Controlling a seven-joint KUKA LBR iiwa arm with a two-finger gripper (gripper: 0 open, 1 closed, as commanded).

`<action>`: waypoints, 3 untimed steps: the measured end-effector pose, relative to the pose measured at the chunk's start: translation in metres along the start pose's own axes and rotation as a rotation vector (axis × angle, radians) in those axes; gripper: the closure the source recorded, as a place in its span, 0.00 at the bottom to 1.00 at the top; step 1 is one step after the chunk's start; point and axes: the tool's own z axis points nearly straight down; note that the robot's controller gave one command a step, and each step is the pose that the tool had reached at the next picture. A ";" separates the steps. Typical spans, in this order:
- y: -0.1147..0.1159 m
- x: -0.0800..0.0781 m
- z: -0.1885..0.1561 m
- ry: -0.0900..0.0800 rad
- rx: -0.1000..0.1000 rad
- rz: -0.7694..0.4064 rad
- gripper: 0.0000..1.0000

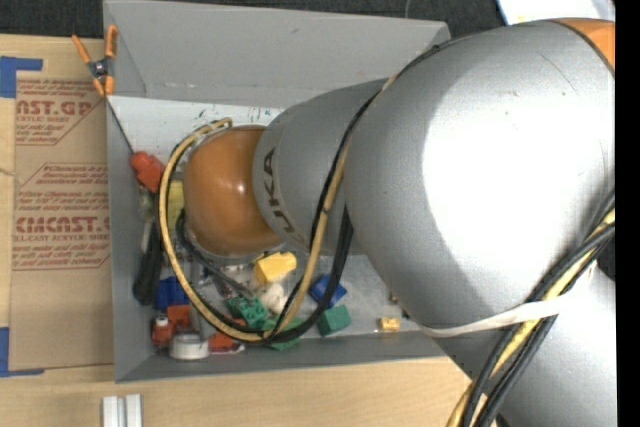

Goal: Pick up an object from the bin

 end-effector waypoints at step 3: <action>-0.016 -0.026 0.005 0.008 -0.002 -0.099 0.00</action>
Offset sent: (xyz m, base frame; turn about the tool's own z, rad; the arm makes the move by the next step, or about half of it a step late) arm 0.0219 0.0034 -0.0054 -0.1198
